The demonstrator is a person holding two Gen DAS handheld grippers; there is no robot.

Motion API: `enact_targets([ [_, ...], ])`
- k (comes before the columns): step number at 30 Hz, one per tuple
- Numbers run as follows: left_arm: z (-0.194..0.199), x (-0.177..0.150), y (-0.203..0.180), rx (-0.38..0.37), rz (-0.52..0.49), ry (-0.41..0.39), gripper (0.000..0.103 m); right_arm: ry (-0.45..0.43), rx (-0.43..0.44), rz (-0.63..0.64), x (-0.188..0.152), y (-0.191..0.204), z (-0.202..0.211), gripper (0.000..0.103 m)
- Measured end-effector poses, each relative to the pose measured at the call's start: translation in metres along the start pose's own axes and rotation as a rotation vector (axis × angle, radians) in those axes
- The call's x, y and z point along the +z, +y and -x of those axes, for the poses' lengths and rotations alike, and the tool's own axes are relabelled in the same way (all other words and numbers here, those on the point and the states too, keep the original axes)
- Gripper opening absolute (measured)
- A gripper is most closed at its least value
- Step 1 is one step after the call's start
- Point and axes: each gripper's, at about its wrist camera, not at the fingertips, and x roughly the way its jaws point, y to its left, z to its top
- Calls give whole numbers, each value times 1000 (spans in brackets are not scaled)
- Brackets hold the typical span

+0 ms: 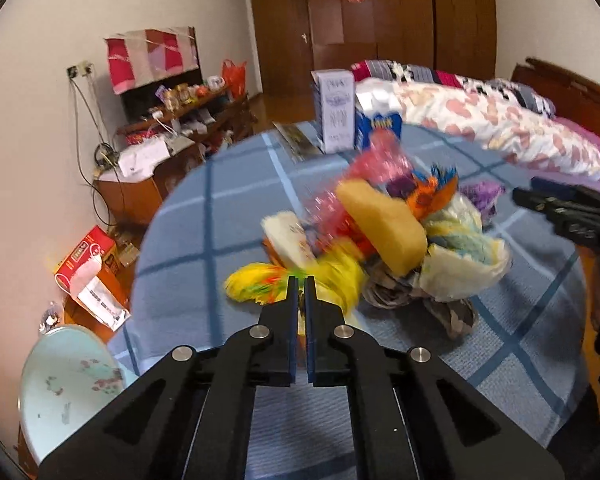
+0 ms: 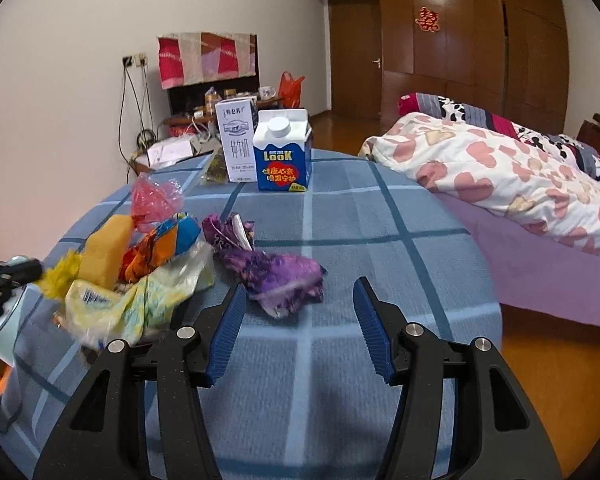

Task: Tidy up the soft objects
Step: 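Grasp the purple wrapper with the right tool while the left tool grasps a yellow wrapper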

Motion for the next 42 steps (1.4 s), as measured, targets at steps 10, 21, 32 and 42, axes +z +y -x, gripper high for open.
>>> enact_targets([
  [10,17,6,24,-18,59,-48,2,260,29,97,17,14,-73,45],
  [21,29,10,27,-10,58,-82,2,193,74,-1,12,1,-49,11],
  [32,60,17,48,40,67,-129,2,-21,101,-39,41,20,26,11],
  [42,78,3,84,117,104,-123,2,-25,223,43,51,97,28,11],
])
